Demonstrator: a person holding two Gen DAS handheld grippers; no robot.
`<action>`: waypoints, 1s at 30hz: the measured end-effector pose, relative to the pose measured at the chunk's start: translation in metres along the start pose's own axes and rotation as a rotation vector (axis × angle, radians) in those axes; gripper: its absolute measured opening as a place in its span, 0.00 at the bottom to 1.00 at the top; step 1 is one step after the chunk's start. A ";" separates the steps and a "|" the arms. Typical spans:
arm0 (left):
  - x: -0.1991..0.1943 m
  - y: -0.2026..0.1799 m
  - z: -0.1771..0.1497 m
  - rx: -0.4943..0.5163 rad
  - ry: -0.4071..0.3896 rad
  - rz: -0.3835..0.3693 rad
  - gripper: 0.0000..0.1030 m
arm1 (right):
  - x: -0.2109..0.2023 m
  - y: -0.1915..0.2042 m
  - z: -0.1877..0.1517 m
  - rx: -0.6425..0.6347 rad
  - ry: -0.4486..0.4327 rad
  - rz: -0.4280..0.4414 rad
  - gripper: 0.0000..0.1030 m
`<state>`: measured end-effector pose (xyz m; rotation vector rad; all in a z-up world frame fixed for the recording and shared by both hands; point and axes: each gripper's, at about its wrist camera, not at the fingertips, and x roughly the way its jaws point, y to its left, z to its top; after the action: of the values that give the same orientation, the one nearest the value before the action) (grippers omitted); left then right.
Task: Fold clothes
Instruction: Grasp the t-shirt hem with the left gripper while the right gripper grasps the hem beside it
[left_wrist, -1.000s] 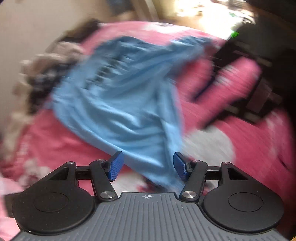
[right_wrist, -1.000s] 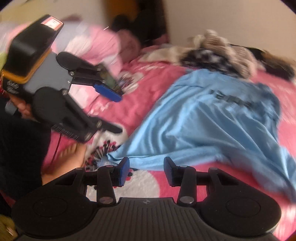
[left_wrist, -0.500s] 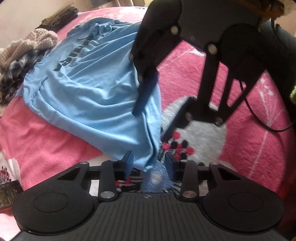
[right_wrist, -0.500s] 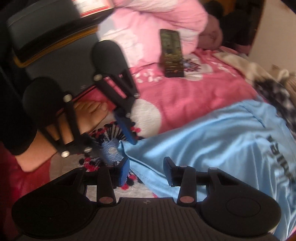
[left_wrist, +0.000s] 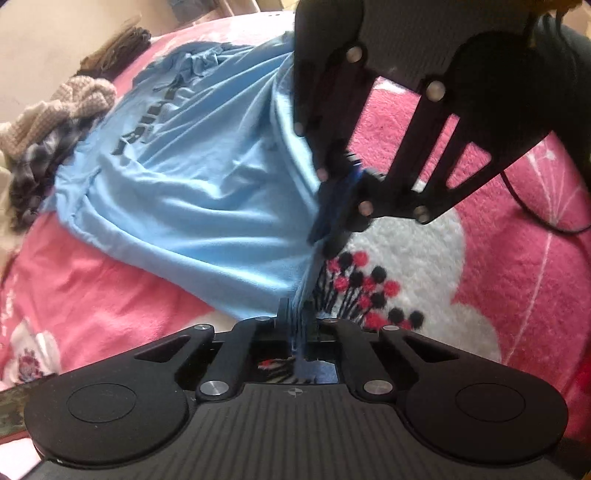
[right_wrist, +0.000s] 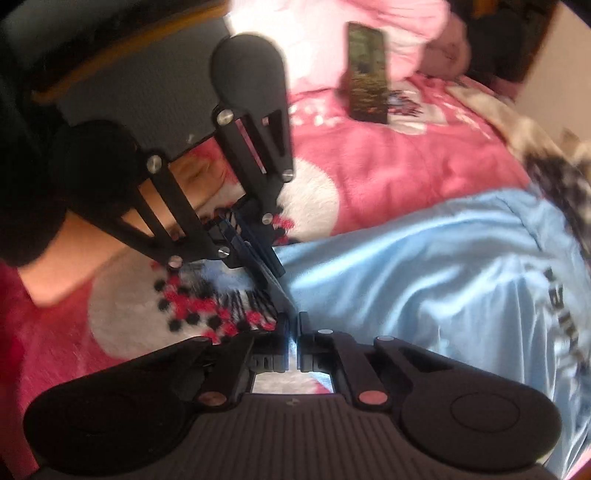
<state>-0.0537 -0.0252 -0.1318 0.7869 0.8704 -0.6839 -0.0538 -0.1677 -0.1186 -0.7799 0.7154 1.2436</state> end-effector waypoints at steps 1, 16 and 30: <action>-0.002 -0.002 -0.001 0.029 -0.001 0.012 0.02 | -0.003 0.001 0.001 0.045 -0.005 0.004 0.02; 0.009 -0.017 -0.020 0.197 0.038 0.105 0.01 | -0.017 0.008 -0.020 0.657 -0.066 0.001 0.04; 0.012 -0.023 -0.015 0.176 0.078 0.135 0.03 | -0.158 -0.116 -0.208 1.472 -0.155 -0.594 0.17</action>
<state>-0.0724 -0.0275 -0.1551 1.0262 0.8262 -0.6185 0.0214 -0.4424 -0.0897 0.3391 0.9363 0.0389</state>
